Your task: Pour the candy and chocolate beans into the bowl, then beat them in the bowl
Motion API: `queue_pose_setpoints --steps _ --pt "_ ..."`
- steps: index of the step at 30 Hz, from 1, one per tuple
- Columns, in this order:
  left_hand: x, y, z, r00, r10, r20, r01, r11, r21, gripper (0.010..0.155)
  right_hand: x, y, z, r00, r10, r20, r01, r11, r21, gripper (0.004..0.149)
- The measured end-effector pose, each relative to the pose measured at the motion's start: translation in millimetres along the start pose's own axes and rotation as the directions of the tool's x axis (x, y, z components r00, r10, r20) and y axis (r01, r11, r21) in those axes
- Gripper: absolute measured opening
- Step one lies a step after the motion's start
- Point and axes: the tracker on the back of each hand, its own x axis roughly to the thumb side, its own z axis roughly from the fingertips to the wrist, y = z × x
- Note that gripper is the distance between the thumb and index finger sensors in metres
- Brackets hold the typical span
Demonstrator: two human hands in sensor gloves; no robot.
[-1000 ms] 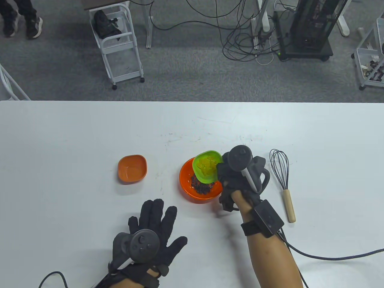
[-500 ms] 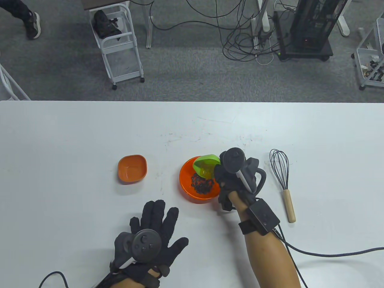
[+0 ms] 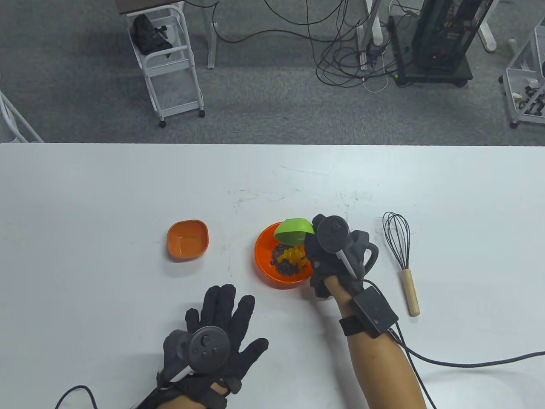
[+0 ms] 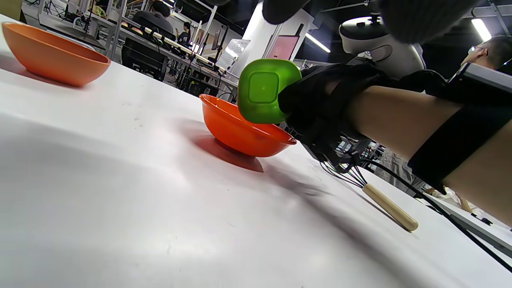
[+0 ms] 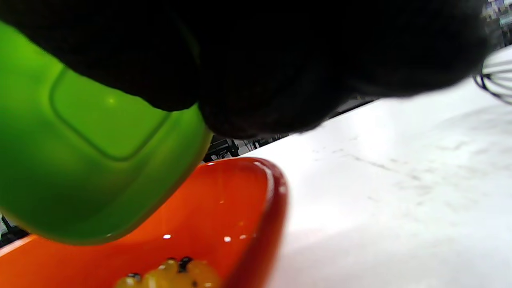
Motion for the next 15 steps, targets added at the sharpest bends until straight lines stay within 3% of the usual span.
queue_pose_setpoints --steps 4,11,15 --pt "0 0 0 1.000 0.002 0.001 -0.002 1.000 -0.001 0.087 -5 -9 -1 0.994 -0.108 -0.027 0.108 0.994 0.011 0.035" --pt "1 -2 0 1.000 -0.004 0.011 0.004 1.000 -0.008 0.087 -15 -41 8 0.995 -0.099 -0.006 0.099 0.995 -0.025 0.045" --pt "2 -3 1 1.000 -0.008 0.016 0.008 1.000 -0.011 0.087 -26 -59 18 0.998 -0.065 -0.007 0.065 0.998 0.008 0.043"
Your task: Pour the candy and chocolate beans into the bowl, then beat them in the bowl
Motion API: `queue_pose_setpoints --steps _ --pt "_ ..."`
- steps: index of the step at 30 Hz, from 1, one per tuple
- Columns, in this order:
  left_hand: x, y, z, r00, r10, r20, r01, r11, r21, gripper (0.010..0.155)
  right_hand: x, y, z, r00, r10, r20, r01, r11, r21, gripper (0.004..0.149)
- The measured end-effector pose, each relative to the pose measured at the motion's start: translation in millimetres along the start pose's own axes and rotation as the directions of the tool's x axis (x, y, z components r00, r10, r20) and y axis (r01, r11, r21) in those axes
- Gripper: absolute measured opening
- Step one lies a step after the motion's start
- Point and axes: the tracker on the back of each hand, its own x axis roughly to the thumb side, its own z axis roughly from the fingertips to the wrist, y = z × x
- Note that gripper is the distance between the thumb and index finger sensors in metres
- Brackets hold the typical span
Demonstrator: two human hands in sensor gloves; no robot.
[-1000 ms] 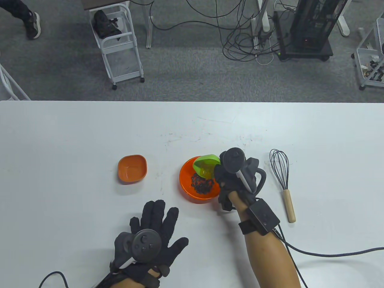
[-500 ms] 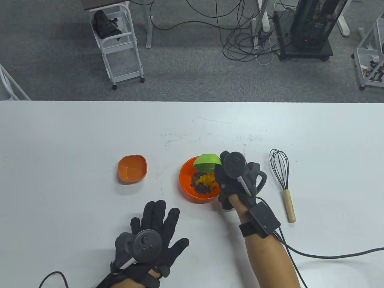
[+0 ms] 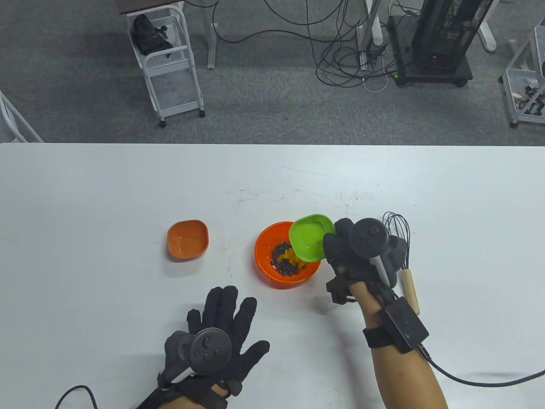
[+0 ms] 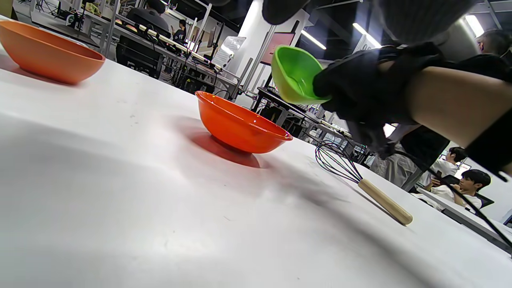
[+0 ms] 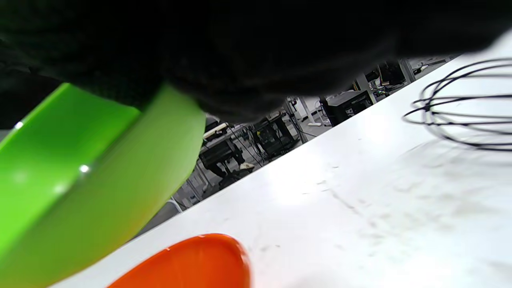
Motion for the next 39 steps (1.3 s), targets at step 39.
queue_pose_setpoints --steps 39 --pt "9 -13 0 0.999 -0.024 0.021 0.026 0.998 -0.057 0.088 -125 -4 78 0.959 0.277 -0.055 -0.238 0.899 0.366 0.046"
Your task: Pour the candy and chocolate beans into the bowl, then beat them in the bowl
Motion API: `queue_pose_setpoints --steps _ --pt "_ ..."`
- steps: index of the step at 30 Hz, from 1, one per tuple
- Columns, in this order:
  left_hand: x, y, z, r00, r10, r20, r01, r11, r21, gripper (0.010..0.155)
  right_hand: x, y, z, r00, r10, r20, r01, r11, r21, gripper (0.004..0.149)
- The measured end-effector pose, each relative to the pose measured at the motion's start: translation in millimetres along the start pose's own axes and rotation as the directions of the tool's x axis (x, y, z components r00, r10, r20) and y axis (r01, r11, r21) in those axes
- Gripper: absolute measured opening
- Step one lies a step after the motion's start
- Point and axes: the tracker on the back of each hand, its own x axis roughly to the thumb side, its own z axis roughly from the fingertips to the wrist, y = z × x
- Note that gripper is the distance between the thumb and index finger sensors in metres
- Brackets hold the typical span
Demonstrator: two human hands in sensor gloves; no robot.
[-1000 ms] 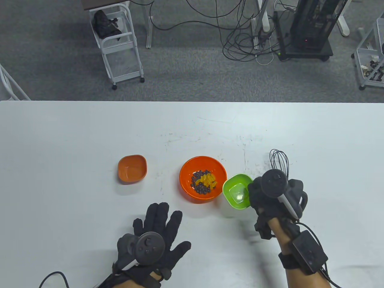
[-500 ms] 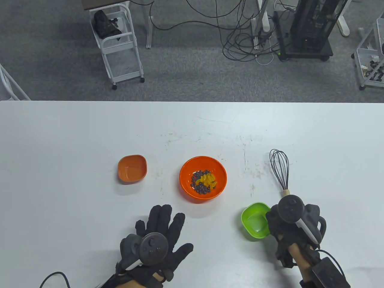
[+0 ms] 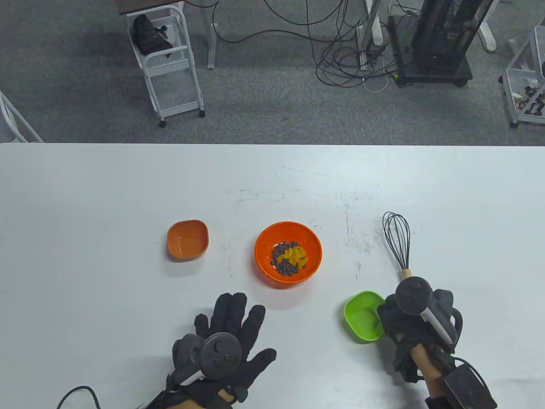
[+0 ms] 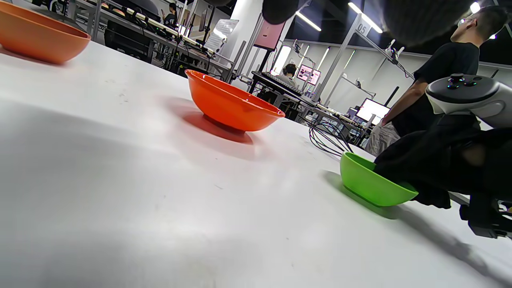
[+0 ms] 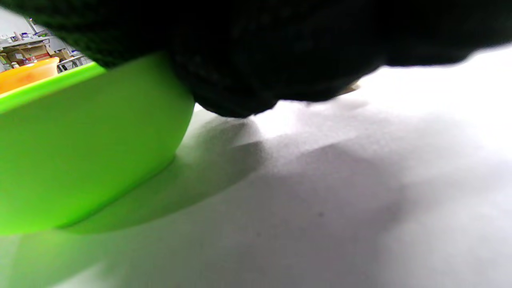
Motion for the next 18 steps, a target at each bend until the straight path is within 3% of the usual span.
queue_pose_setpoints --steps 2,4,9,14,18 --pt "-1 0 0 1.000 0.003 -0.004 -0.003 1.000 0.002 0.087 -1 0 0 1.000 -0.003 0.000 0.003 1.000 0.001 0.048" --pt "-2 1 0 1.000 0.012 -0.009 -0.012 1.000 0.007 0.088 -6 -6 3 0.999 -0.042 -0.010 0.042 0.999 -0.015 0.060" --pt "-2 1 0 1.000 0.012 -0.011 -0.011 1.000 0.007 0.087 -25 -32 12 0.983 -0.172 -0.068 0.157 0.969 -0.189 0.067" --pt "-1 1 0 1.000 0.006 -0.004 -0.006 1.000 0.008 0.087 -36 -54 2 0.977 -0.123 -0.177 0.071 0.959 -0.275 0.070" --pt "-2 1 -1 1.000 0.009 -0.008 -0.009 1.000 0.014 0.087 -38 -53 -17 0.964 -0.039 -0.262 -0.021 0.974 -0.224 0.073"
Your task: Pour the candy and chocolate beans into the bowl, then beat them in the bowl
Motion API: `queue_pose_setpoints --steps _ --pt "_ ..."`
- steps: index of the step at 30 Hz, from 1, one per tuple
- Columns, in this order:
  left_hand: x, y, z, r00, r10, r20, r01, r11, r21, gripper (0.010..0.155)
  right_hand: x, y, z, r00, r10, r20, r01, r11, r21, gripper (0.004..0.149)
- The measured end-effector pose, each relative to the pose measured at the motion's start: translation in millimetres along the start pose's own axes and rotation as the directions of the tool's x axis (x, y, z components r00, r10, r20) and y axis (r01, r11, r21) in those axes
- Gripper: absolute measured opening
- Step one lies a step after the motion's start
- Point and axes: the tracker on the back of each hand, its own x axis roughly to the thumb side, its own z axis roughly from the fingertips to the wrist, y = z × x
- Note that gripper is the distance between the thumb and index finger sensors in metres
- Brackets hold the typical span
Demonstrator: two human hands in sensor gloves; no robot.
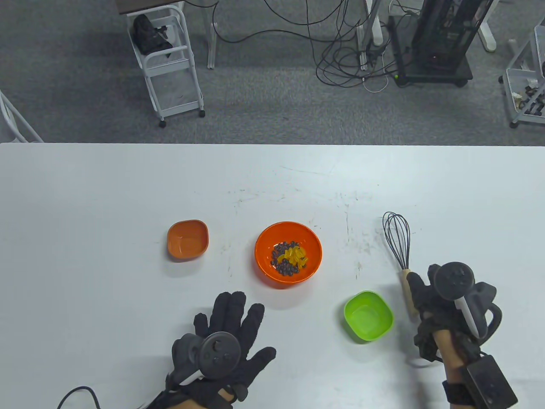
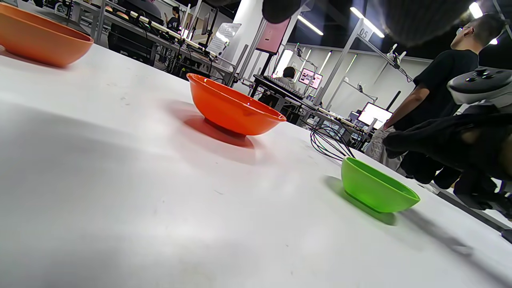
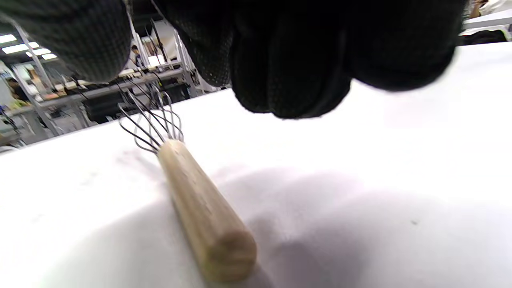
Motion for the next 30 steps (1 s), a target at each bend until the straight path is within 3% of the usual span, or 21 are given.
queue_pose_setpoints --steps 8,14,18,30 --pt "-3 0 -2 1.000 0.009 -0.016 -0.009 1.000 0.001 0.087 1 28 -16 0.995 0.096 -0.021 -0.095 0.994 0.062 0.077" --pt "-3 0 -2 1.000 0.009 -0.021 -0.010 1.000 -0.005 0.087 2 44 -20 0.990 0.144 -0.005 -0.144 0.987 0.066 0.070" --pt "-4 0 -2 1.000 0.014 -0.025 -0.014 1.000 -0.003 0.087 2 45 -20 0.995 0.099 0.004 -0.099 0.993 0.070 0.060" --pt "-11 -1 -6 0.998 0.047 -0.043 -0.047 0.999 -0.010 0.087 -7 20 -16 0.997 -0.081 0.018 0.081 0.997 0.016 0.060"
